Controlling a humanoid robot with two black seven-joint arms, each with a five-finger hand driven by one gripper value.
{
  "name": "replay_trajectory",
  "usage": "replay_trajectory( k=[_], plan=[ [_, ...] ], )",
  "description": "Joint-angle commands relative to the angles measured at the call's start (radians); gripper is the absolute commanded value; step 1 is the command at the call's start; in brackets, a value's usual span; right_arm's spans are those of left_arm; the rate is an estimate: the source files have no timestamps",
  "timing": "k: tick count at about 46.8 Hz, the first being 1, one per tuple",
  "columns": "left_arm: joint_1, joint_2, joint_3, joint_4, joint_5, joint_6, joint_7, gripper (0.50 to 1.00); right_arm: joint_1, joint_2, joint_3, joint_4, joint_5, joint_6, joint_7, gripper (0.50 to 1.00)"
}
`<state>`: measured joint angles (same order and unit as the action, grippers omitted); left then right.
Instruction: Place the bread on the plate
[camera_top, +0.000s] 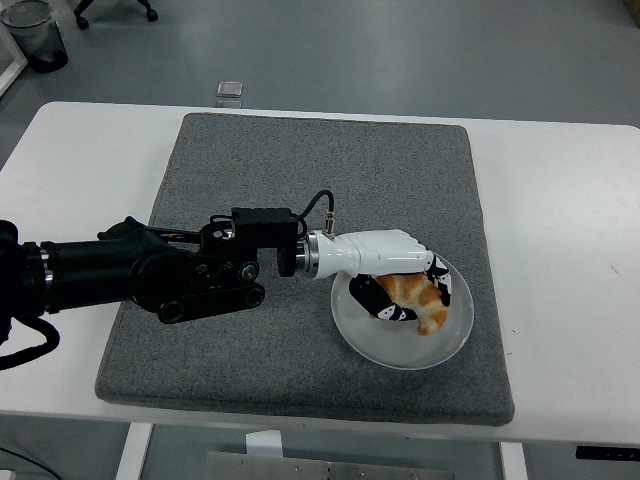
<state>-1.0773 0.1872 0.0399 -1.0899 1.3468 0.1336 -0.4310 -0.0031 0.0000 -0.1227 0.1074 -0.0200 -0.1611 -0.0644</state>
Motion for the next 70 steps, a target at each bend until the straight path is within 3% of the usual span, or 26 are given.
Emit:
replay_trajectory(
  k=[1,50,58,65,70],
  plan=[
    [0.004,0.0,-0.002,0.001,0.0,0.0,0.0,0.5,0.0,0.0,0.0,0.0,0.0,0.0,0.0,0.938],
    [0.046,0.009,-0.003,-0.001,-0.018,0.063,0.001,0.5,0.0,0.0,0.0,0.0,0.0,0.0,0.0,0.938],
    [0.063,0.011,-0.003,-0.001,-0.018,0.063,0.001,0.615,0.0,0.0,0.0,0.0,0.0,0.0,0.0,0.938],
    [0.066,0.011,-0.005,-0.001,-0.018,0.064,0.001,0.628,0.0,0.0,0.0,0.0,0.0,0.0,0.0,0.938],
    [0.066,0.012,-0.006,-0.001,-0.023,0.064,0.001,0.671,0.0,0.0,0.0,0.0,0.0,0.0,0.0,0.938]
  ],
)
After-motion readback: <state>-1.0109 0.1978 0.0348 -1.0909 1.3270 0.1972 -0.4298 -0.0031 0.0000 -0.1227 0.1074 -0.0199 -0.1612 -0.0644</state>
